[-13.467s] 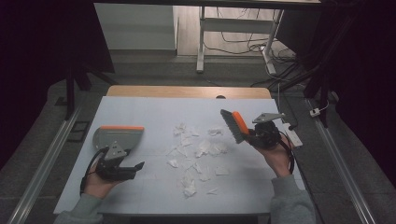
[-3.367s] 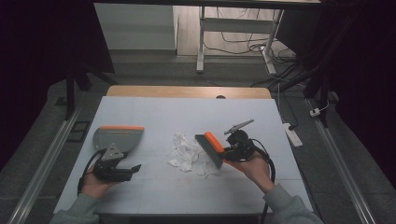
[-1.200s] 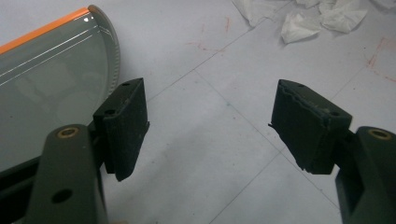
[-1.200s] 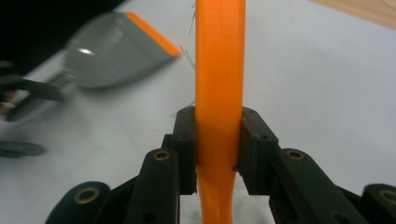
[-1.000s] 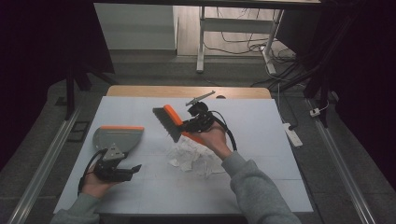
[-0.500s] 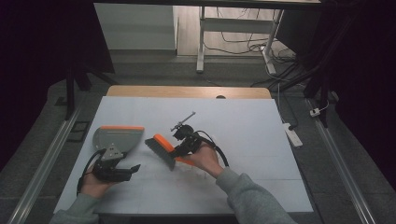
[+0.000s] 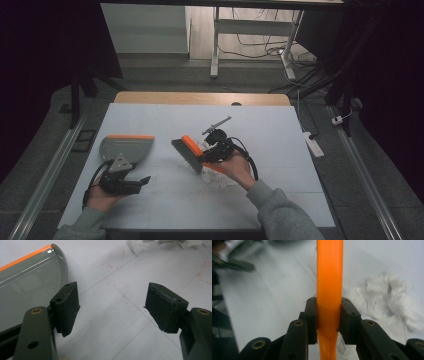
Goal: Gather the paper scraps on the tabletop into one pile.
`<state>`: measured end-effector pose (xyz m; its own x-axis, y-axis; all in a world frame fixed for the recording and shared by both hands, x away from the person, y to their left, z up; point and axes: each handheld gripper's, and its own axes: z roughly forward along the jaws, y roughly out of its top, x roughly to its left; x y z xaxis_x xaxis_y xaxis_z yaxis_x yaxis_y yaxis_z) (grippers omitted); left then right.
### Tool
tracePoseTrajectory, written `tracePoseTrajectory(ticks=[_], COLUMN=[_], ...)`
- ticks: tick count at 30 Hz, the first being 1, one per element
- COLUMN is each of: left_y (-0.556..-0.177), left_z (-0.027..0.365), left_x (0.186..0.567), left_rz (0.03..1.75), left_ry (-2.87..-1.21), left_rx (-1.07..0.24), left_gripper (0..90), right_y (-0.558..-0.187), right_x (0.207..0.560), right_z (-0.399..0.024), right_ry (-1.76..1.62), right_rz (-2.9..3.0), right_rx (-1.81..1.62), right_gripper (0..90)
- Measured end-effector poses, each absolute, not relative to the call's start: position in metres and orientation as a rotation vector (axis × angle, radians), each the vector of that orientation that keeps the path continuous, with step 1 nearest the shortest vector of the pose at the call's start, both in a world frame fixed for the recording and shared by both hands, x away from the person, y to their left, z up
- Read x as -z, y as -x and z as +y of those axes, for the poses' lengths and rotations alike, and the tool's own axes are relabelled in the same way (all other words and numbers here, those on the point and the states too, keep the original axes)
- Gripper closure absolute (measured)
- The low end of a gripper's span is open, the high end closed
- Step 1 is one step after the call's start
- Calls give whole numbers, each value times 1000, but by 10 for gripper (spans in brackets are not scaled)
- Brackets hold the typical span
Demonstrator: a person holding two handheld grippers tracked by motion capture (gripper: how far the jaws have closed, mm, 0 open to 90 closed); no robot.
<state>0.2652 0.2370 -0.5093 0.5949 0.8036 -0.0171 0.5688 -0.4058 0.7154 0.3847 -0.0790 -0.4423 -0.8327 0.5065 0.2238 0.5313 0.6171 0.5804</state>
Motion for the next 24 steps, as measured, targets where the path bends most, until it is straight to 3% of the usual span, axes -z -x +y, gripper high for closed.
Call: tracePoseTrajectory(ticks=[8,15,24], left_y=[-265,-266,-266], left_z=[238,237,237], left_x=[510,510,510], left_rz=[1082,1082,1079], left_ry=[-2128,-2131,-2131], left_rx=[-433,-431,-434], left_gripper=[283,284,284], right_y=[-376,-378,-402], right_x=[415,413,445], right_z=[-98,-117,-46], right_ry=[841,913,880], right_rz=[-2779,-2771,-2754], right_rx=[1168,1191,1155], right_gripper=[705,705,705])
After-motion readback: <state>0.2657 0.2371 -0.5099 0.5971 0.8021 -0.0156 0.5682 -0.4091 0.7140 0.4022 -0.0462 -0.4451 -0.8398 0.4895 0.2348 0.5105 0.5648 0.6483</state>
